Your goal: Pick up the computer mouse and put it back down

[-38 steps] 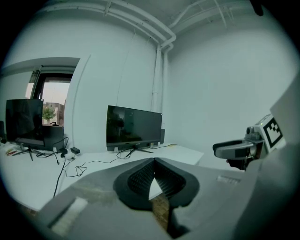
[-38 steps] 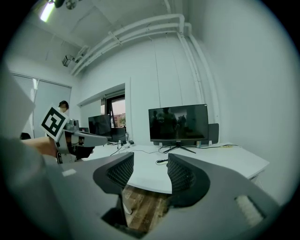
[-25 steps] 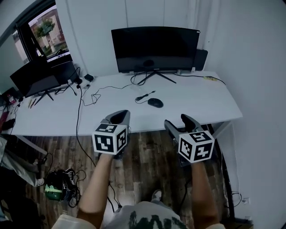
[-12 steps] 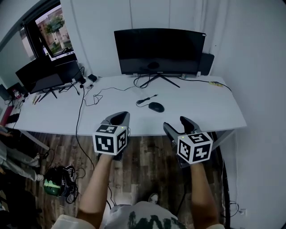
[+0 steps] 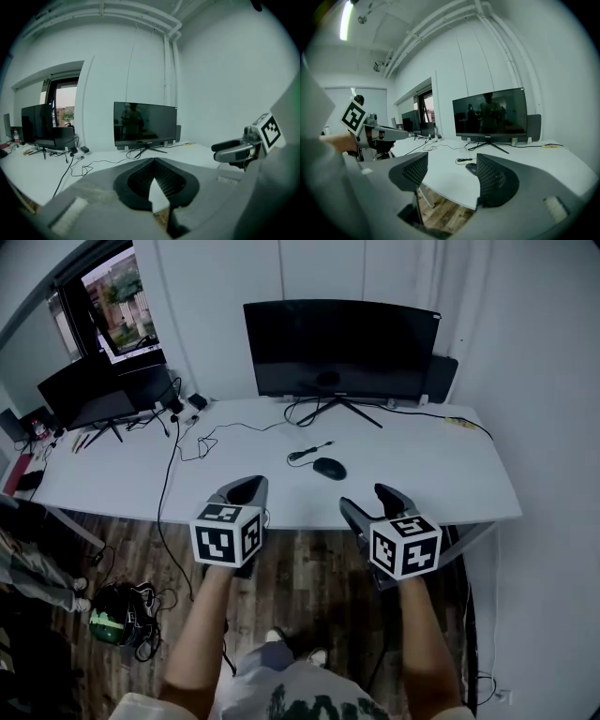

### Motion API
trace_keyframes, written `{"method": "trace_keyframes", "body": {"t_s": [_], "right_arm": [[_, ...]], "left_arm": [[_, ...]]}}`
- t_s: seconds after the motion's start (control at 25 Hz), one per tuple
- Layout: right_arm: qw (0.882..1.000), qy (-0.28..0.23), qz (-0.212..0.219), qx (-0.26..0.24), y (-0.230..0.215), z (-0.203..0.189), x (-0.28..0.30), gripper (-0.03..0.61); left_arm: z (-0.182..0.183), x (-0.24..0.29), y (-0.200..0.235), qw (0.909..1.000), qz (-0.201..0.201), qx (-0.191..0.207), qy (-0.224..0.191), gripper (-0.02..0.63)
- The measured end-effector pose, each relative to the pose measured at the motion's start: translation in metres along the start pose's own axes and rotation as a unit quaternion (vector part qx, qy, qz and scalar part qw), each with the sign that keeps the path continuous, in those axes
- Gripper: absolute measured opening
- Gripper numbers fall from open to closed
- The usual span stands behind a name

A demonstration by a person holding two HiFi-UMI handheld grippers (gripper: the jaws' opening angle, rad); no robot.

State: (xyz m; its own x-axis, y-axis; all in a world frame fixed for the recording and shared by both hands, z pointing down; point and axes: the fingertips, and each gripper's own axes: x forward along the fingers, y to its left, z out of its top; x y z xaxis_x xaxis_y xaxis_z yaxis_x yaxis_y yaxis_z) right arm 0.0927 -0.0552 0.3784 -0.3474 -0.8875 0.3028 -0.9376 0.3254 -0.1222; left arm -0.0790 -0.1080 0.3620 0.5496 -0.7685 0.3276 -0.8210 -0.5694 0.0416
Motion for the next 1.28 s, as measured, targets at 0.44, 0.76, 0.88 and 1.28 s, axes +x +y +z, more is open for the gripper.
{"method": "trace_keyframes", "body": {"t_s": [0.44, 0.76, 0.88, 1.28], "right_arm": [[1.000, 0.017, -0.005, -0.010, -0.014, 0.006, 0.048, 0.311], [0.999, 0.024, -0.016, -0.018, -0.034, 0.029, 0.114, 0.314], [0.999, 0.028, -0.019, -0.017, -0.041, 0.039, 0.144, 0.319], [0.997, 0.071, -0.014, -0.035, -0.052, 0.044, 0.216, 0.331]], "left_arm": [[0.002, 0.044, 0.027, 0.9998, -0.013, -0.013, 0.001, 0.002], [0.026, 0.107, 0.072, 0.9994, -0.027, -0.019, -0.007, 0.002], [0.035, 0.132, 0.091, 0.9992, -0.033, -0.021, -0.008, 0.002], [0.040, 0.188, 0.132, 0.9979, -0.057, -0.029, 0.005, 0.002]]}}
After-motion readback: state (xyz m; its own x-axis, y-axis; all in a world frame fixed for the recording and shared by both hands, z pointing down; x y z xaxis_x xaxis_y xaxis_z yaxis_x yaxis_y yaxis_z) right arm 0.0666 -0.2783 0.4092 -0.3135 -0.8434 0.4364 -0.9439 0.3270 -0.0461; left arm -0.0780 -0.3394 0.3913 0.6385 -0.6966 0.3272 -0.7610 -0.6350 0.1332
